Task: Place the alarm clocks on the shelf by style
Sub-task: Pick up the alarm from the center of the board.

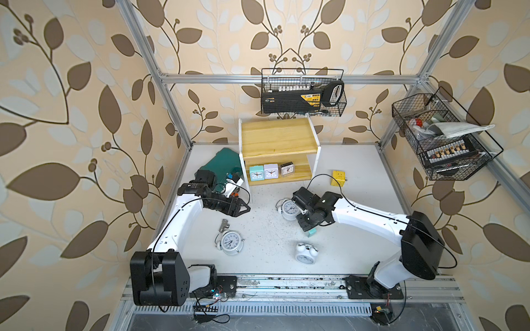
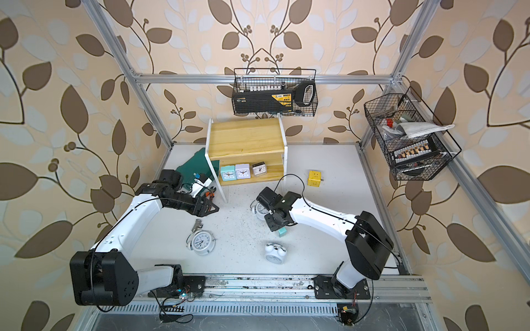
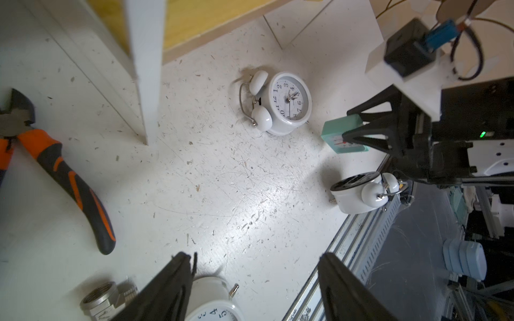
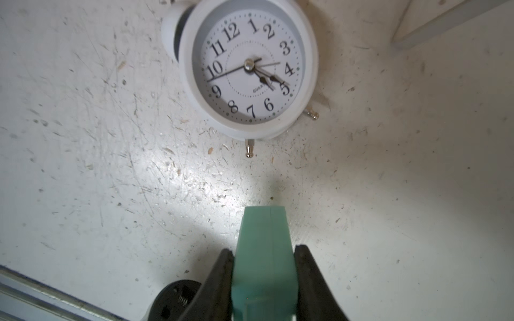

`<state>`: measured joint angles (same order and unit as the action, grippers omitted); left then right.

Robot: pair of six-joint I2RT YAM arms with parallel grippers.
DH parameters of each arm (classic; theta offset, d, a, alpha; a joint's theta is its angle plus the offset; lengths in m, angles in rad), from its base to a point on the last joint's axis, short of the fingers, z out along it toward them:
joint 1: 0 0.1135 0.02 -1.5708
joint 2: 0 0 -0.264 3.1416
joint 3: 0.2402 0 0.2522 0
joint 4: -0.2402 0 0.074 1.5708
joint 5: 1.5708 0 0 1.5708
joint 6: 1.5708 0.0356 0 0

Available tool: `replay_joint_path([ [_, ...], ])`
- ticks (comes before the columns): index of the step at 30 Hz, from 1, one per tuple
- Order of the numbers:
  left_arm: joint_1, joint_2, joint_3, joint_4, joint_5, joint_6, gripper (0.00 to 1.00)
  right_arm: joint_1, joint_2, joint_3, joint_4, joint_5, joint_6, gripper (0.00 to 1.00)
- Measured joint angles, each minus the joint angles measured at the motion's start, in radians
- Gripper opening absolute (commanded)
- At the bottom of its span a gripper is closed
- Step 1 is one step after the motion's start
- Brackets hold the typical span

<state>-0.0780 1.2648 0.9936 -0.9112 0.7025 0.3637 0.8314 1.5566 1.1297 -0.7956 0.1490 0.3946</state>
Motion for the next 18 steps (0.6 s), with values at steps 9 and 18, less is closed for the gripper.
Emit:
replay_joint_path([
  [9, -0.133, 0.01, 0.046, -0.007, -0.024, 0.049, 0.81, -0.028, -0.063, 0.011, 0.078, -0.131, 0.117, 0.35],
  [18, -0.235, 0.009, 0.069, -0.003, -0.016, 0.108, 0.85, -0.03, -0.1, -0.02, 0.239, -0.319, 0.171, 0.35],
])
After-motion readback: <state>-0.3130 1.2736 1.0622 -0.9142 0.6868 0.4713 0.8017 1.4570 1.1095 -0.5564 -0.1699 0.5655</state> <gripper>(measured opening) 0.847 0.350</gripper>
